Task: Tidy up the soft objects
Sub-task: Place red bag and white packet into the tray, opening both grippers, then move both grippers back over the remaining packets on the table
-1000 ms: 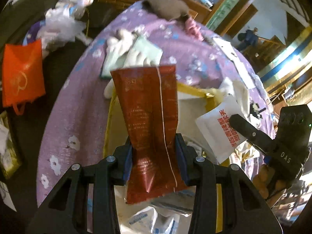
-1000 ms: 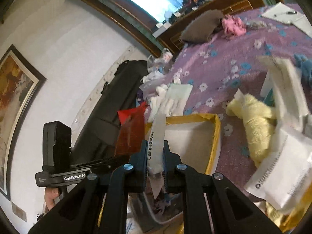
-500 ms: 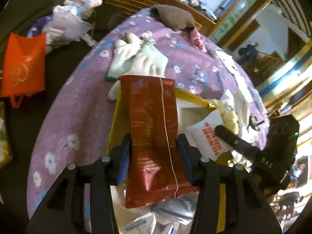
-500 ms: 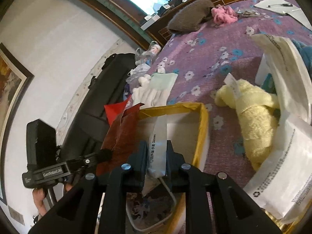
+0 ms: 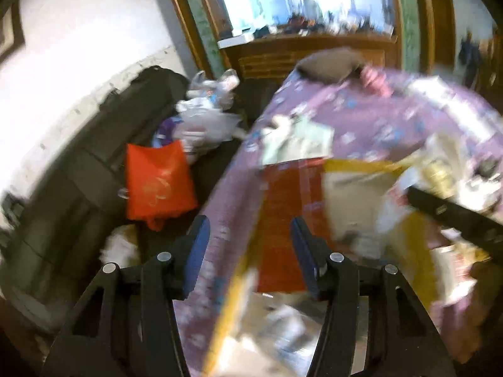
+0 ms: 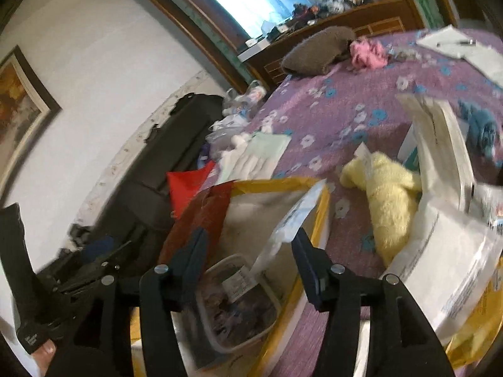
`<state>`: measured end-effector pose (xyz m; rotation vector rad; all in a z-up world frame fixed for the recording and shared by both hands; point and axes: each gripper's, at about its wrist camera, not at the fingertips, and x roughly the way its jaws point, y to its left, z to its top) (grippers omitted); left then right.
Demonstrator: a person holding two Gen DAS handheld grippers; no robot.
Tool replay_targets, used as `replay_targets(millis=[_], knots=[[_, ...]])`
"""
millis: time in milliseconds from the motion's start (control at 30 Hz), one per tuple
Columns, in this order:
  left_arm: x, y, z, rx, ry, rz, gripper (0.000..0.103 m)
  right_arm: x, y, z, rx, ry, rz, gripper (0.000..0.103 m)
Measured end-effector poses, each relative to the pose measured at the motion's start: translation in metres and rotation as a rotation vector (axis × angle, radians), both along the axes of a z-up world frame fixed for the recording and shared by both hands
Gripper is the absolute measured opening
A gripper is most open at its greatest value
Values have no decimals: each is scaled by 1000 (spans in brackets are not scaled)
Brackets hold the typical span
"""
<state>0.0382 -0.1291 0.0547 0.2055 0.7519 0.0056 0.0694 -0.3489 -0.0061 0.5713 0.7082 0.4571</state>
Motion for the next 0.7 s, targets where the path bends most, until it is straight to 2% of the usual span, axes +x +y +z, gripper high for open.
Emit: replay_targets(millis=[67,100,200,233,367,400,533,700], knots=[[0,0,-7,-28,57,0,57,-10,-4,2,24,-7,7,59],[2,1,-15,-42,123,-4,57,-17,-6,3,30,-10,17,60],[4,7,-27,-171,231,-11,57,-35,-11,5,25,-20,34,61],[-2,8,-24,-219,223,-20,57,-40,-13,5,22,-23,35,61],[-32,-12,-3,-260,92,-64,57,-65,-32,7,37,-29,26,61],[-35,-17,0,-281,88,-88,57,-70,-38,7,45,-28,22,61],[-41,-51,3,-392,163,-233,57,-85,-61,6,80,-17,-2,61],[-53,-95,0,-404,226,-343,57,-103,-96,3,80,0,-66,61]])
